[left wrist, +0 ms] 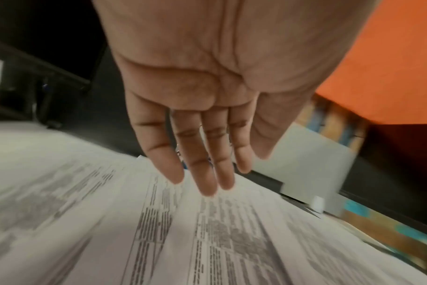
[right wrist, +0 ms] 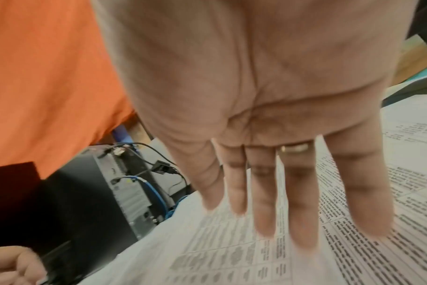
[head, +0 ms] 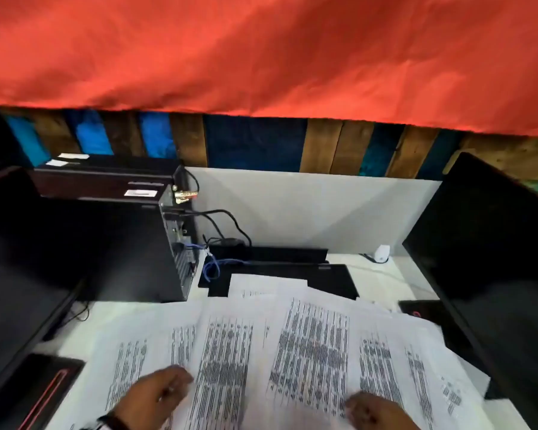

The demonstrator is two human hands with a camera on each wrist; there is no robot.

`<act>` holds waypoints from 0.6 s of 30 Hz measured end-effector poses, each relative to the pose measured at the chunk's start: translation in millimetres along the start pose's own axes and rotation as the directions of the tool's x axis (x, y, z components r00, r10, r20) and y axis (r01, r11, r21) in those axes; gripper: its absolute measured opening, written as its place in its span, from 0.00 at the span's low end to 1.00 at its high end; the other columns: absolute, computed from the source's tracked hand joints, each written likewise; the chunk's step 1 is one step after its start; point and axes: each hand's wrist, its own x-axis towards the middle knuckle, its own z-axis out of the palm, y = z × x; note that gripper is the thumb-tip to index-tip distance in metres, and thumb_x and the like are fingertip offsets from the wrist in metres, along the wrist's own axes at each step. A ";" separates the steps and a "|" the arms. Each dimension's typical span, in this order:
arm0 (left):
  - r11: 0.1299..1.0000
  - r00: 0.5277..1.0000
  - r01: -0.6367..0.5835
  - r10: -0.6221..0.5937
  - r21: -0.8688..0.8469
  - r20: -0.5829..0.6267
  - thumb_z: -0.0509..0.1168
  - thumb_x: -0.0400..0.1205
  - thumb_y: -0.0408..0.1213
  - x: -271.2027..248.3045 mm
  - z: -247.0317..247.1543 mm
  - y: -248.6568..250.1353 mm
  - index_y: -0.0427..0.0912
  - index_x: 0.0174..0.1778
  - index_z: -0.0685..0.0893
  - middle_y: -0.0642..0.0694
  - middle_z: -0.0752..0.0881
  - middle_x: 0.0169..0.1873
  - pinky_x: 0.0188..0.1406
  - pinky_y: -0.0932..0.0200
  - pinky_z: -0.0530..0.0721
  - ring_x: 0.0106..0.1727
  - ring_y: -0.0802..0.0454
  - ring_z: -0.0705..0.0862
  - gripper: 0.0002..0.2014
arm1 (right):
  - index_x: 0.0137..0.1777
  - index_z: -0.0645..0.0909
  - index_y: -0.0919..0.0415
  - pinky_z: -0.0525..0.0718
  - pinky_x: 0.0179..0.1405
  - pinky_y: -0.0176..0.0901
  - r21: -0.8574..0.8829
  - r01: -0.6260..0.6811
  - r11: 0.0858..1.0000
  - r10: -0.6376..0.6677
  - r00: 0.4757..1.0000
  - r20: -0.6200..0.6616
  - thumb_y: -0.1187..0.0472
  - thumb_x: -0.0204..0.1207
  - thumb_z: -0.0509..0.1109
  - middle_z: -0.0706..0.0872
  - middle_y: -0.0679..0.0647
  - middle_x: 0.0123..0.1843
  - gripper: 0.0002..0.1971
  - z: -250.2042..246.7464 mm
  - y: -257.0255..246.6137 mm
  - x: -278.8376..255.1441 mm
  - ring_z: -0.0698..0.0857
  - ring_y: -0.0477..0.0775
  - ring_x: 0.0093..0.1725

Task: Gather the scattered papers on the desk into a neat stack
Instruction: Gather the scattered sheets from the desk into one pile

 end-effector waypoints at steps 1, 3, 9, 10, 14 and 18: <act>1.000 0.998 -0.007 0.006 -0.008 -0.066 0.69 0.77 0.40 17.8 -6.0 2.7 0.60 0.41 0.83 0.56 0.89 0.39 0.47 0.66 0.83 0.43 0.60 0.87 0.07 | 0.46 0.79 0.21 0.76 0.50 0.18 0.036 0.028 0.999 -0.026 0.999 -0.032 0.41 0.68 0.74 0.88 0.44 0.54 0.11 -12.1 -8.5 13.1 0.87 0.42 0.55; 0.993 0.977 0.117 -0.120 -0.027 -0.176 0.67 0.78 0.37 37.3 -4.8 -1.6 0.52 0.47 0.83 0.51 0.86 0.48 0.51 0.58 0.81 0.52 0.49 0.86 0.06 | 0.64 0.78 0.40 0.77 0.58 0.31 0.064 -0.040 0.997 0.051 0.983 -0.175 0.53 0.76 0.72 0.84 0.53 0.65 0.18 -21.0 -9.1 36.3 0.84 0.54 0.65; 0.900 0.893 0.402 -0.346 0.168 -0.287 0.65 0.77 0.52 65.9 25.3 -3.4 0.38 0.43 0.78 0.32 0.83 0.54 0.55 0.47 0.78 0.56 0.33 0.81 0.18 | 0.67 0.74 0.69 0.78 0.67 0.53 0.108 -0.431 0.896 0.441 0.832 -0.336 0.40 0.68 0.73 0.76 0.69 0.70 0.37 -8.0 -22.2 65.5 0.79 0.70 0.66; 0.920 0.900 0.380 -0.346 0.091 -0.264 0.66 0.77 0.52 67.5 32.6 1.6 0.37 0.47 0.80 0.30 0.83 0.55 0.56 0.47 0.79 0.56 0.32 0.81 0.19 | 0.70 0.73 0.68 0.78 0.69 0.53 0.056 -0.415 0.908 0.410 0.854 -0.319 0.39 0.67 0.73 0.74 0.69 0.72 0.40 -2.3 -31.1 65.2 0.78 0.69 0.68; 0.939 0.945 0.325 -0.326 -0.110 0.011 0.61 0.79 0.55 69.7 58.8 22.8 0.38 0.70 0.72 0.35 0.83 0.63 0.54 0.54 0.80 0.59 0.39 0.83 0.29 | 0.81 0.59 0.57 0.72 0.73 0.51 -0.077 -0.226 0.971 0.209 0.961 -0.179 0.49 0.70 0.75 0.63 0.64 0.78 0.43 26.8 -64.6 65.9 0.71 0.66 0.76; 0.976 0.976 0.202 -0.194 -0.076 0.103 0.66 0.79 0.40 65.2 75.3 41.0 0.39 0.71 0.68 0.38 0.81 0.65 0.58 0.57 0.77 0.60 0.45 0.80 0.25 | 0.80 0.64 0.53 0.77 0.68 0.47 0.032 -0.020 0.999 0.019 0.999 0.031 0.59 0.71 0.75 0.68 0.58 0.74 0.37 40.2 -83.6 65.9 0.75 0.62 0.72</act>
